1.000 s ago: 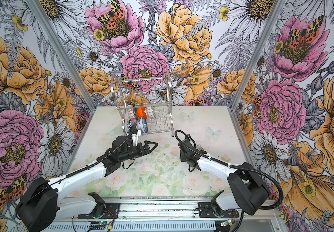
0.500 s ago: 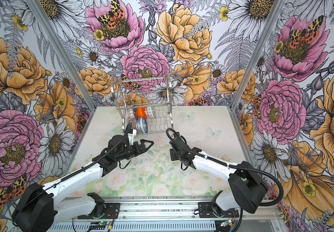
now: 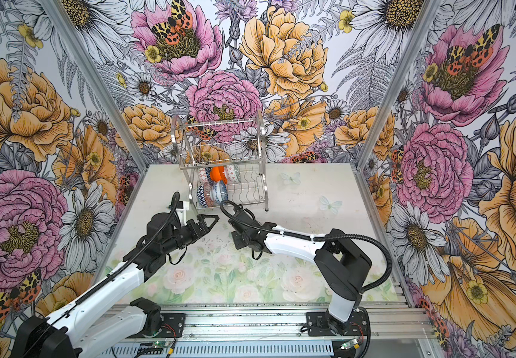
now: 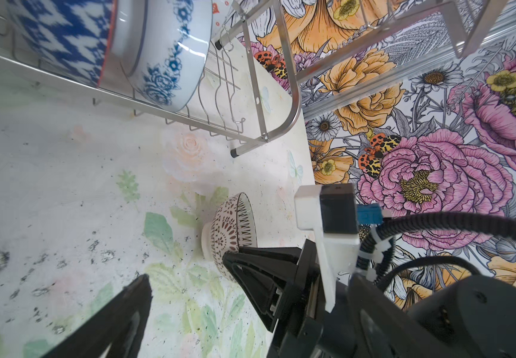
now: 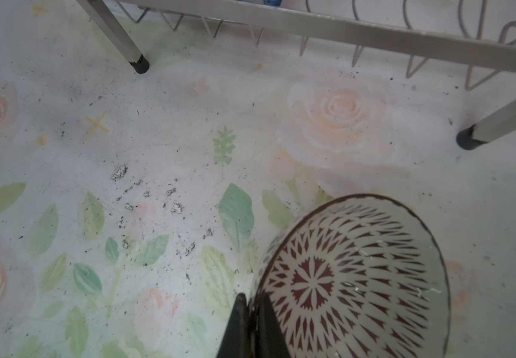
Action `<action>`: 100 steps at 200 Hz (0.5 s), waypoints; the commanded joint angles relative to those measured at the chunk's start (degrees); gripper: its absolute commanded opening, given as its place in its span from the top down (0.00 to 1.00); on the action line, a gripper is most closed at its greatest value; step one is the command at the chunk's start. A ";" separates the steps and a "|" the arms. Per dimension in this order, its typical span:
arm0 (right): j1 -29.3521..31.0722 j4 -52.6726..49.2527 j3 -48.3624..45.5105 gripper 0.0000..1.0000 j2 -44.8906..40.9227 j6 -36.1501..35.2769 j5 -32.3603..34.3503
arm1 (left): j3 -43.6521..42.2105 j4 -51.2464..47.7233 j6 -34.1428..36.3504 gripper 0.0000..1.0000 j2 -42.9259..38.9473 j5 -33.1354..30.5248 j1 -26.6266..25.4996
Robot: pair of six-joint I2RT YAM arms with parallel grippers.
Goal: Load the bowls into the dish rack
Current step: 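Grip the red-starburst bowl rim with the right gripper and drag it toward the rack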
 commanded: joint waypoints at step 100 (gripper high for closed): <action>2.39 1.65 8.60 0.93 8.39 0.85 -0.03 | -3.89 -1.53 -1.19 0.01 -4.38 5.01 6.36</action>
